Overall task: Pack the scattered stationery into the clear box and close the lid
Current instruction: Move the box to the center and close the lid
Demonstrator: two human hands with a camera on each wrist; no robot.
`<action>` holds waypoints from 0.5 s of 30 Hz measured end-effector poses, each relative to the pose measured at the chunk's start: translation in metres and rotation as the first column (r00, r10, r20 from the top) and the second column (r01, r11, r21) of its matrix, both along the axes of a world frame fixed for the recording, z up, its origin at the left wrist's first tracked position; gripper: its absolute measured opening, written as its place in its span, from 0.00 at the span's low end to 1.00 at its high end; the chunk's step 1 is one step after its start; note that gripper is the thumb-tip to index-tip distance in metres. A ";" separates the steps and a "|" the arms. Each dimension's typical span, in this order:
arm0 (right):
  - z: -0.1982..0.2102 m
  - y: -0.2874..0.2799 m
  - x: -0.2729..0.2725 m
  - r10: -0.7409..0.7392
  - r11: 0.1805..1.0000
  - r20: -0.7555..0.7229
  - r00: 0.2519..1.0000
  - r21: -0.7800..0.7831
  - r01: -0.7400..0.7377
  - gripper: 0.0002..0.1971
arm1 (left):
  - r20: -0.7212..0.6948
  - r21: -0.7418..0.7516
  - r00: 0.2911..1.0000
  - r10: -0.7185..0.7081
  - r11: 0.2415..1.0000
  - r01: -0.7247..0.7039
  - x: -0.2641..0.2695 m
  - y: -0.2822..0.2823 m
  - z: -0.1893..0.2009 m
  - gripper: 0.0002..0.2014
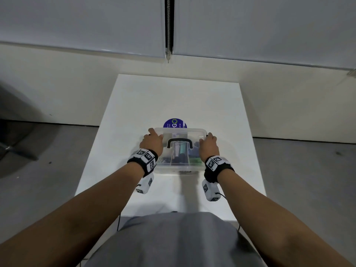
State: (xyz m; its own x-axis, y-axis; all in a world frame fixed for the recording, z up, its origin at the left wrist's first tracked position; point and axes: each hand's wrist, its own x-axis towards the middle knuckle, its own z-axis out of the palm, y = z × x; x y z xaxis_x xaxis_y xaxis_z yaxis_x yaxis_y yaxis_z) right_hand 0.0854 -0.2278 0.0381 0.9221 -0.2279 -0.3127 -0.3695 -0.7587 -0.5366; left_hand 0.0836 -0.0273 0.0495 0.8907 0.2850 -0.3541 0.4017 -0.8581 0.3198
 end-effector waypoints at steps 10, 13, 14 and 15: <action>0.003 0.009 -0.007 0.167 0.963 -0.005 0.986 -0.213 -0.165 0.35 | 0.038 -0.025 0.999 -0.009 1.000 0.010 -0.003 -0.003 0.000 0.31; 0.001 0.010 -0.012 0.315 0.919 0.052 0.948 -0.268 -0.290 0.35 | 0.151 0.017 0.983 -0.106 0.994 0.105 -0.006 -0.002 -0.005 0.30; 0.000 0.010 -0.014 0.349 0.906 0.045 0.936 -0.269 -0.325 0.35 | 0.165 0.020 0.978 -0.131 0.991 0.129 -0.006 0.000 -0.007 0.30; -0.001 0.011 -0.015 0.366 0.899 0.037 0.930 -0.275 -0.342 0.34 | 0.168 0.015 0.975 -0.143 0.990 0.142 -0.006 0.002 -0.009 0.30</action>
